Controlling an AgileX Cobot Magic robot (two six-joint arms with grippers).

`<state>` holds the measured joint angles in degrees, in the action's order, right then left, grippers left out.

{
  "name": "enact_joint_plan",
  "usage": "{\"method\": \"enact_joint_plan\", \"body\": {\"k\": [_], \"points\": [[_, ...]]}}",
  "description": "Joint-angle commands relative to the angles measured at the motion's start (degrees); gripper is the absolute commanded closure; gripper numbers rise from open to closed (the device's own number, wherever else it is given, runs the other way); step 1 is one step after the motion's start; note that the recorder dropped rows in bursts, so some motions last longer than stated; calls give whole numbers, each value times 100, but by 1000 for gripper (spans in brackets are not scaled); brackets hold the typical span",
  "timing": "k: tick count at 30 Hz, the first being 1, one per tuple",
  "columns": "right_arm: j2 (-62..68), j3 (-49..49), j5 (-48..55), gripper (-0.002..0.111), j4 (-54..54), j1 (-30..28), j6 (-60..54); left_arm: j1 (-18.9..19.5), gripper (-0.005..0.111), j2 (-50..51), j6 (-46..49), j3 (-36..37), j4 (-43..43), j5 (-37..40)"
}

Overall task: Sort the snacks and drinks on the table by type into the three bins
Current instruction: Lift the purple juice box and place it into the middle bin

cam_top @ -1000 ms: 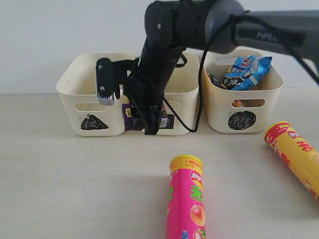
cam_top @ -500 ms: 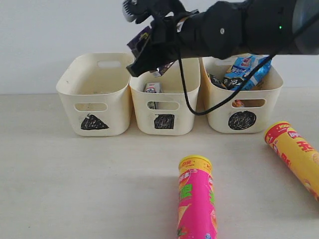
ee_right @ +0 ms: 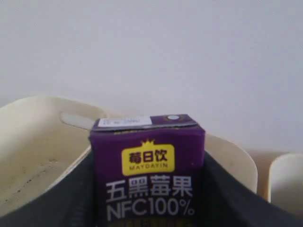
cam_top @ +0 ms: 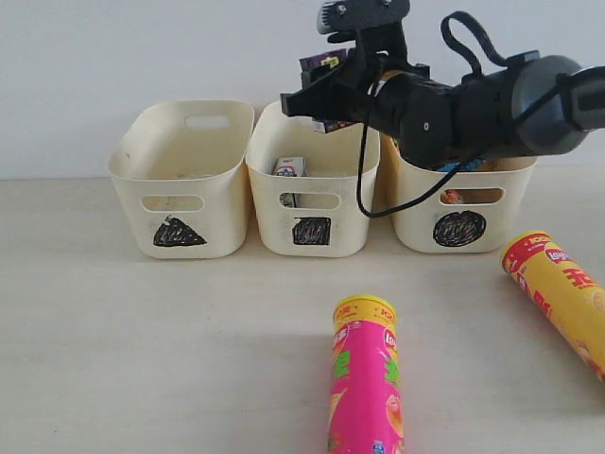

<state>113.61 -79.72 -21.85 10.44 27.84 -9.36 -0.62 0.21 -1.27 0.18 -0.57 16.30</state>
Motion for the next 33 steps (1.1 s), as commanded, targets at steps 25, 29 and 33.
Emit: {"method": "enact_joint_plan", "body": {"k": [25,29,33], "points": [[1484,-2096,1570,49,-819,-396,689,15,102,-21,-33,-18,7,-36],[1484,-2096,1567,39,-819,-396,652,15,102,-21,-33,-18,7,-36],[1440,-2096,1753,39,-819,-396,479,15,102,-21,-33,-18,7,-36]]}}
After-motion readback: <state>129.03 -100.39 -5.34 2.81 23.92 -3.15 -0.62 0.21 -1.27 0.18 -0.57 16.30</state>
